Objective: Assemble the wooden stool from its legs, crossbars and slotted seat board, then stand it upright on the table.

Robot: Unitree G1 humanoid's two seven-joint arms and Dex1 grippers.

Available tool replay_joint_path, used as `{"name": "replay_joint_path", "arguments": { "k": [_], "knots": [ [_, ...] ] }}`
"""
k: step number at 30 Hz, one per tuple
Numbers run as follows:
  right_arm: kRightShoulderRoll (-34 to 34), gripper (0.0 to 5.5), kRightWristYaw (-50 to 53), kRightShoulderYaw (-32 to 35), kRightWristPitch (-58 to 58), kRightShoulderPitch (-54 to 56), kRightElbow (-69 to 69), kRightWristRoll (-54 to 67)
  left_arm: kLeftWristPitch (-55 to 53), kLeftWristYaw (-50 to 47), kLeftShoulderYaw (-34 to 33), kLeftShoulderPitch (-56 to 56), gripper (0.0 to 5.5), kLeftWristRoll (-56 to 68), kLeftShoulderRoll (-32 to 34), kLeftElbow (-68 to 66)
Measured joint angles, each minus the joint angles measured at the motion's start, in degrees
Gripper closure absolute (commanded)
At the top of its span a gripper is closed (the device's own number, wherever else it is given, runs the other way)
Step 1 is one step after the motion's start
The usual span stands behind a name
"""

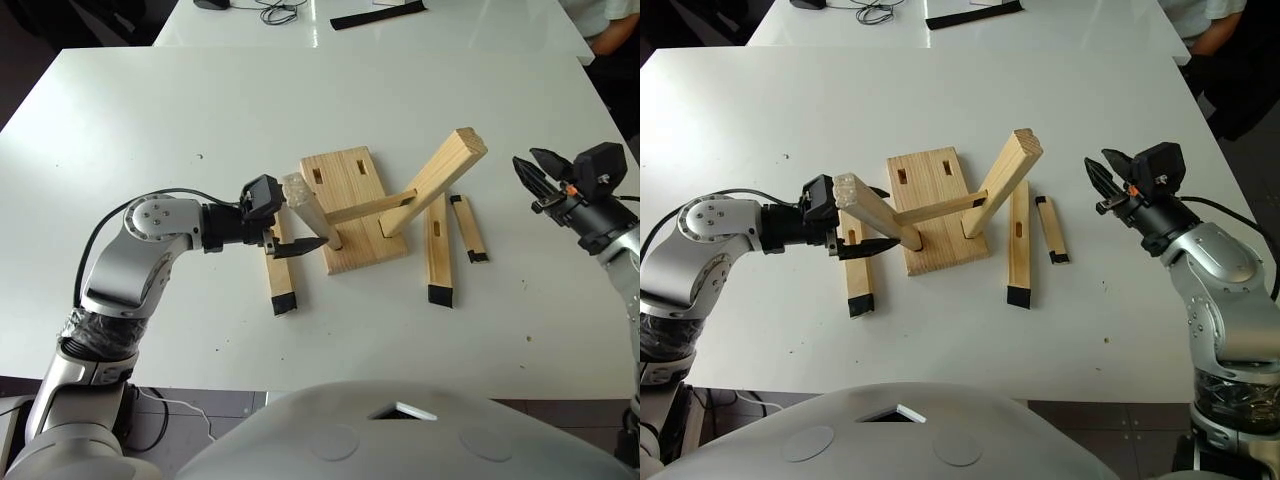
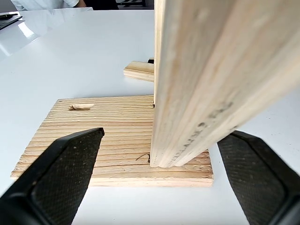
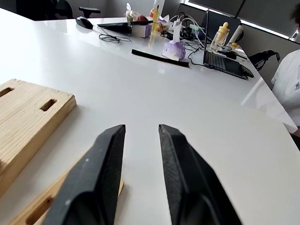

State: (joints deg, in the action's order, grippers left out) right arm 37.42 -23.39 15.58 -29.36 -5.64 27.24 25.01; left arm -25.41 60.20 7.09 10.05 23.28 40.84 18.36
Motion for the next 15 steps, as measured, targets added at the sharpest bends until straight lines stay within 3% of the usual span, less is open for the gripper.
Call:
{"name": "replay_joint_path", "arguments": {
  "k": [11, 15],
  "knots": [
    [-1.66, 1.93, 5.64, -2.22, -0.67, 7.25, 2.79, -6.63, -0.91, 0.32, 0.6, 0.69, 1.16, 0.39, -0.9, 1.24],
    [-4.21, 1.28, 8.24, -10.15, -5.88, 9.89, 7.79, -8.23, -1.24, 0.31, 1.93, 0.81, 1.16, 0.31, -1.26, 1.57]
  ]
}}
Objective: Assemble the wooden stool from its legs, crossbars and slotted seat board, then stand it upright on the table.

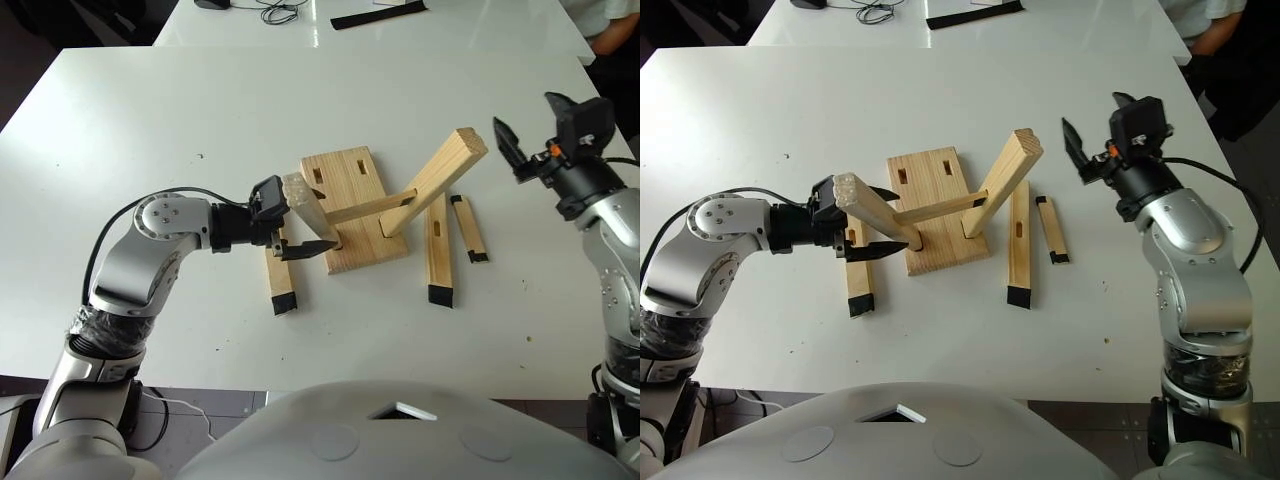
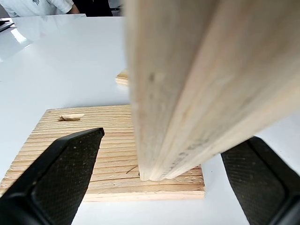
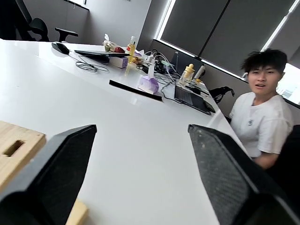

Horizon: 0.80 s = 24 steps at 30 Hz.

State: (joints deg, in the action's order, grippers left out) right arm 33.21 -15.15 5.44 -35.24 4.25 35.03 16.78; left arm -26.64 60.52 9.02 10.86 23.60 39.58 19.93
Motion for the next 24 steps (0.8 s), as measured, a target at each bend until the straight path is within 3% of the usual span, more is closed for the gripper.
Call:
{"name": "replay_joint_path", "arguments": {
  "k": [1, 5, 12, 17, 20, 24],
  "knots": [
    [-2.46, 1.2, 1.04, -4.76, -2.0, 0.72, 3.06, -0.2, -0.08, 0.16, 0.37, 0.1, 1.16, -0.04, -0.05, -0.09],
    [-4.33, 0.84, 6.0, -10.05, -8.12, 1.33, 5.92, -4.79, -0.12, 0.88, 0.04, -0.06, 1.16, -0.19, 0.92, -0.81],
    [-3.57, 0.14, 7.02, -11.56, -10.21, 0.86, 7.15, -8.15, -0.38, 1.53, 0.66, 3.52, 1.16, -1.05, 0.58, -3.07],
    [1.15, 0.14, -2.9, -2.84, -3.17, -3.37, -0.79, -5.43, -0.05, 1.61, 3.89, 4.37, 1.16, -1.23, -1.82, -1.62],
    [6.95, 0.14, -3.28, 7.9, 2.39, -3.66, -14.37, -8.24, 0.04, 1.59, 4.13, 4.33, 1.16, -1.33, -1.86, -1.37],
    [9.66, 0.14, -1.05, 12.88, 9.2, -0.81, -26.05, -11.52, 0.05, 1.49, 4.13, 4.23, 1.16, -1.38, -1.79, -1.2]
  ]
}}
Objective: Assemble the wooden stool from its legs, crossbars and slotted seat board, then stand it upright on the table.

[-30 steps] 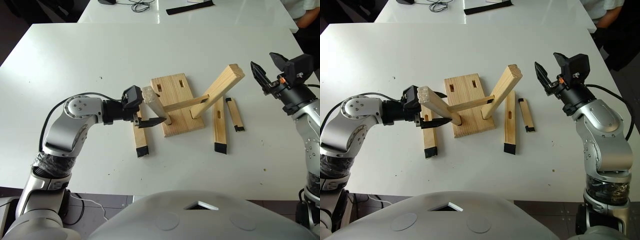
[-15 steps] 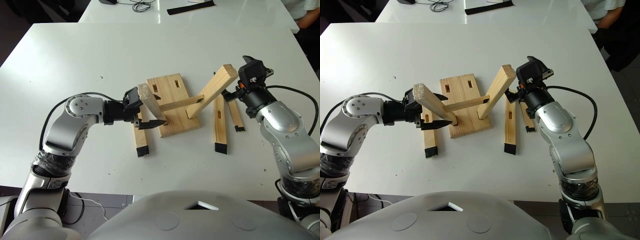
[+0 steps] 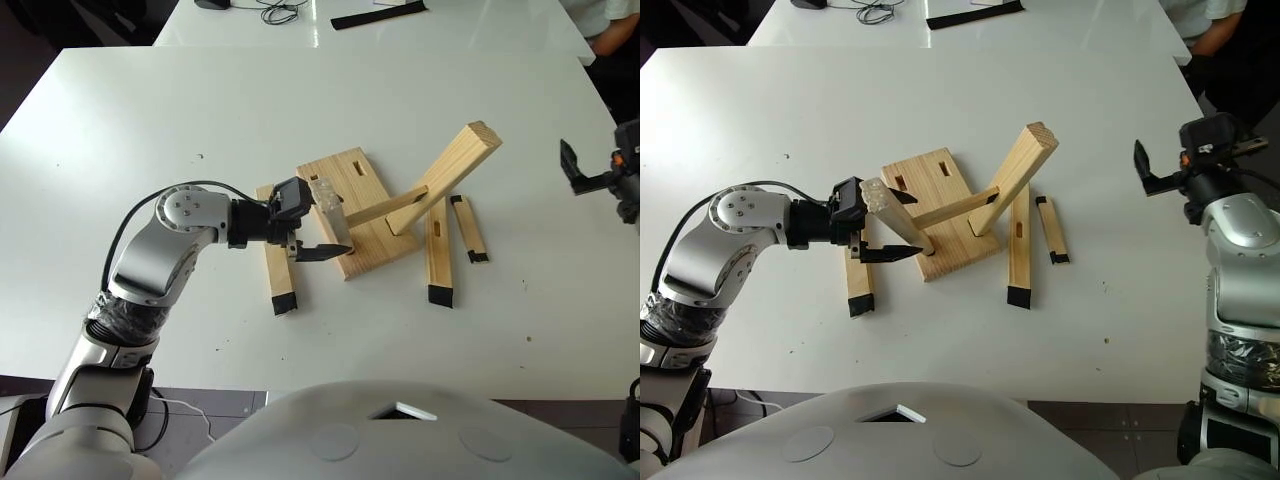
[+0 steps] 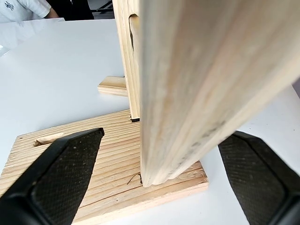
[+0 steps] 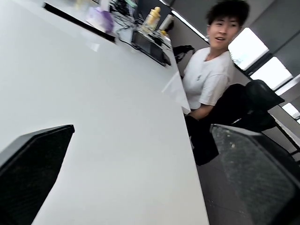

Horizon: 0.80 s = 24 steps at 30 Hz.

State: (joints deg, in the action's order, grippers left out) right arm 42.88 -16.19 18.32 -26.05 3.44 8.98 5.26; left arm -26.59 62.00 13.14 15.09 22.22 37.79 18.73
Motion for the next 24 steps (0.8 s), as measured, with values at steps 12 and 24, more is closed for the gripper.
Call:
{"name": "replay_joint_path", "arguments": {
  "k": [12, 24],
  "knots": [
    [-17.87, 0.14, 2.35, -9.04, -14.45, -3.01, 23.88, 33.7, -0.04, 1.23, -1.38, -1.46, 1.16, 0.52, 2.29, -0.94],
    [-6.77, 0.14, 6.99, -4.69, -16.04, -2.09, 16.02, 21.77, -0.02, 0.61, 0.0, 0.04, 1.16, 0.04, 0.3, -0.38]
  ]
}}
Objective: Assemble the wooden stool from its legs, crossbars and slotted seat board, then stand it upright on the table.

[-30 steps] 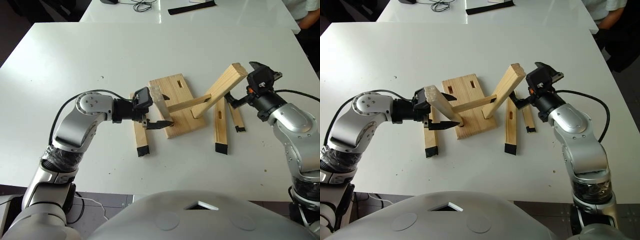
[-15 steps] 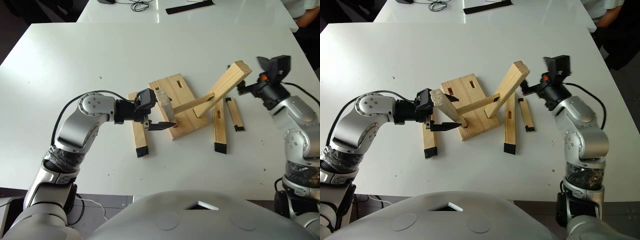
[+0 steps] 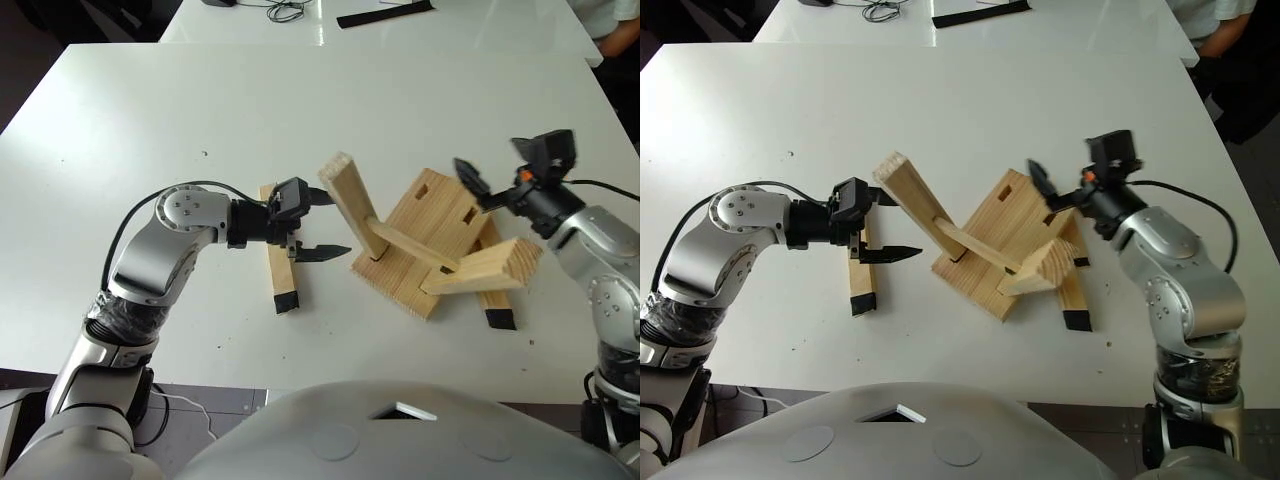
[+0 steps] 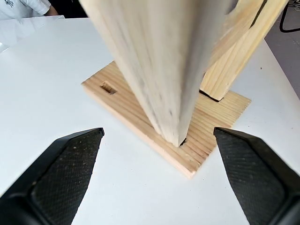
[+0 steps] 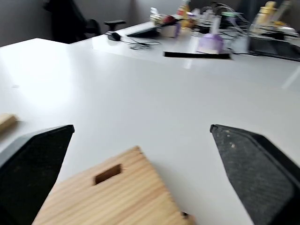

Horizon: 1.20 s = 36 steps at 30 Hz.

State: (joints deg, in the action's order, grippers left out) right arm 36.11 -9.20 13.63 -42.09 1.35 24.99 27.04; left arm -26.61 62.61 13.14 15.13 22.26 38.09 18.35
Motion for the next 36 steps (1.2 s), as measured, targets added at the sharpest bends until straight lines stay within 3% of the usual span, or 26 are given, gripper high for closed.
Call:
{"name": "replay_joint_path", "arguments": {
  "k": [3, 8, 14, 20, 26, 36],
  "knots": [
    [0.7, 0.14, 1.04, 4.58, 4.11, -0.21, -4.16, -4.02, 0.01, 0.04, -0.22, -0.25, 1.16, 0.02, 0.52, 0.26],
    [-0.37, 0.14, -3.32, 3.8, 7.92, -1.99, -6.27, -5.54, 0.35, 0.0, -0.59, -1.32, 1.16, 0.0, 1.08, 0.96],
    [6.69, 0.14, -17.61, 0.29, 12.19, -11.8, -5.53, -8.93, 5.09, -0.11, -1.98, -2.8, 1.16, -3.46, 3.0, -3.9],
    [13.6, 0.14, -19.51, 2.71, 20.36, -12.6, -15.2, -18.54, 12.05, -3.78, -2.19, -2.19, 1.16, -10.73, 3.31, -12.32],
    [9.88, 0.14, -18.92, -4.37, 23.85, -9.62, -15.98, -23.07, 18.74, -8.68, 1.01, -1.42, 1.16, -18.01, -0.26, -16.47],
    [5.16, 0.14, -16.44, -9.37, 25.87, -7.54, -13.57, -27.29, 20.72, -8.72, 2.85, -1.5, 1.16, -20.13, -1.58, -16.43]
  ]
}}
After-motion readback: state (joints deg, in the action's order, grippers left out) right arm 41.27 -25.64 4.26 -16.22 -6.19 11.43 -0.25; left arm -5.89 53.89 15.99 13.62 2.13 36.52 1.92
